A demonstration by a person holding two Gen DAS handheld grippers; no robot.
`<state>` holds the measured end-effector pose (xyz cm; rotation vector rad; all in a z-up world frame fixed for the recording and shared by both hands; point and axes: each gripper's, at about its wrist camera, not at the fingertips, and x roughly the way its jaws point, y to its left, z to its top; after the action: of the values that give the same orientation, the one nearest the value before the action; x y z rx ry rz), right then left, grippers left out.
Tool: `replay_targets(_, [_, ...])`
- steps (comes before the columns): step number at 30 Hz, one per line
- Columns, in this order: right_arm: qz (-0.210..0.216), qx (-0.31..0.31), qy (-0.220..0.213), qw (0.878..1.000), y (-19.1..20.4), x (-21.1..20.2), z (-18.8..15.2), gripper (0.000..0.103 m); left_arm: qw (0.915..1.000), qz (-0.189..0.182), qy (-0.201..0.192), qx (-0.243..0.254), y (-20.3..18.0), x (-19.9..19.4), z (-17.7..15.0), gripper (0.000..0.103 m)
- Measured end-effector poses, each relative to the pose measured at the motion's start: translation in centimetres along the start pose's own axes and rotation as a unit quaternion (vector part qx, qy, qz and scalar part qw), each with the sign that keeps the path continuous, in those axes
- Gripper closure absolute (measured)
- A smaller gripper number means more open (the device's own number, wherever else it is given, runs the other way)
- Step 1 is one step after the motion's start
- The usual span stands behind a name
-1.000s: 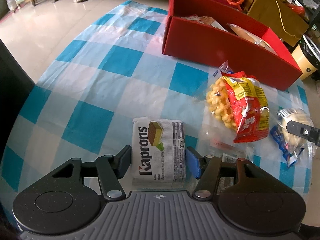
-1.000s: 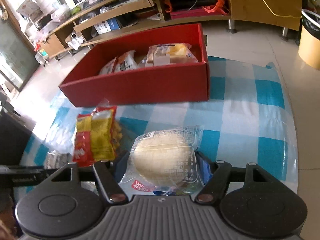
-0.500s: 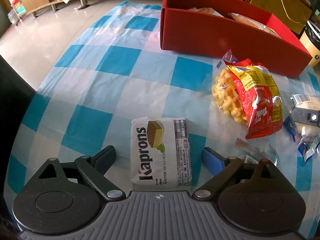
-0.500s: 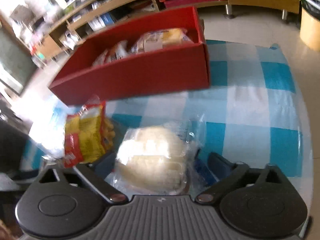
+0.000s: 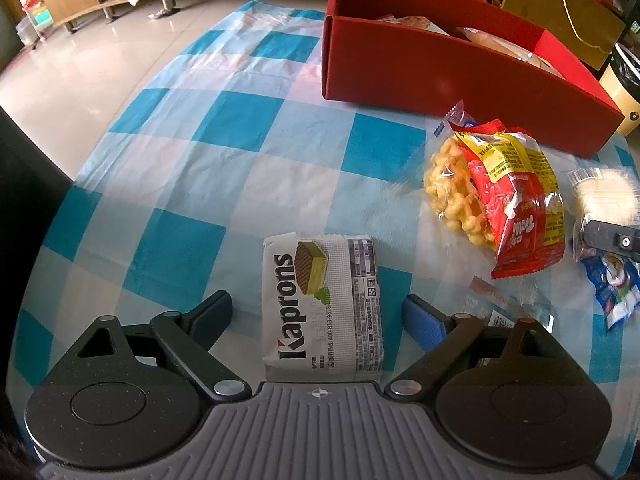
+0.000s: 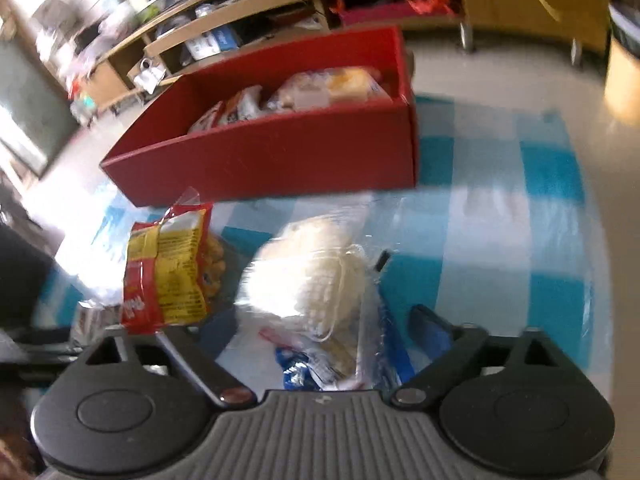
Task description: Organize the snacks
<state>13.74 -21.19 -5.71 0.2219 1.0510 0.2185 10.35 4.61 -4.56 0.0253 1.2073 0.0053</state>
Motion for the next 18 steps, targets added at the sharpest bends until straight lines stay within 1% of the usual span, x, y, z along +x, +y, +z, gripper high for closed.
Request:
replay_targets(1, [-0.011, -0.010, -0.007, 1.000, 0.3, -0.3, 0.1, 0.031, 1.0000, -0.001, 0.001, -0.002, 0.0, 0.0, 0.0, 0.009])
replay_targets(3, [-0.014, -0.017, -0.015, 1.000, 0.2, -0.7, 0.3, 0.037, 1.0000, -0.003, 0.002, -0.005, 0.2, 0.0, 0.1, 0.009])
replay_targets(9, [-0.010, -0.018, -0.021, 1.000, 0.0, -1.0, 0.3, 0.041, 0.9999, -0.007, 0.002, -0.010, 0.4, 0.1, 0.3, 0.011])
replay_targets(13, [0.012, 0.001, -0.034, 0.999, -0.4, -1.5, 0.6, 0.047, 0.9997, -0.014, 0.002, -0.019, 0.7, 0.0, 0.4, 0.014])
replay_targets(14, [0.015, 0.006, -0.037, 0.999, -0.6, -1.6, 0.7, 0.048, 0.9996, -0.014, 0.001, -0.023, 0.8, 0.0, 0.4, 0.015])
replay_targets(17, [0.025, 0.020, -0.041, 0.999, -1.0, -1.9, 1.0, 0.049, 0.9995, -0.019, -0.005, -0.027, 1.0, -0.3, 0.6, 0.028])
replay_targets(18, [0.028, 0.022, -0.043, 0.998, -1.1, -2.0, 1.0, 0.055, 0.9993, -0.025, -0.006, -0.027, 1.1, -0.4, 0.7, 0.035])
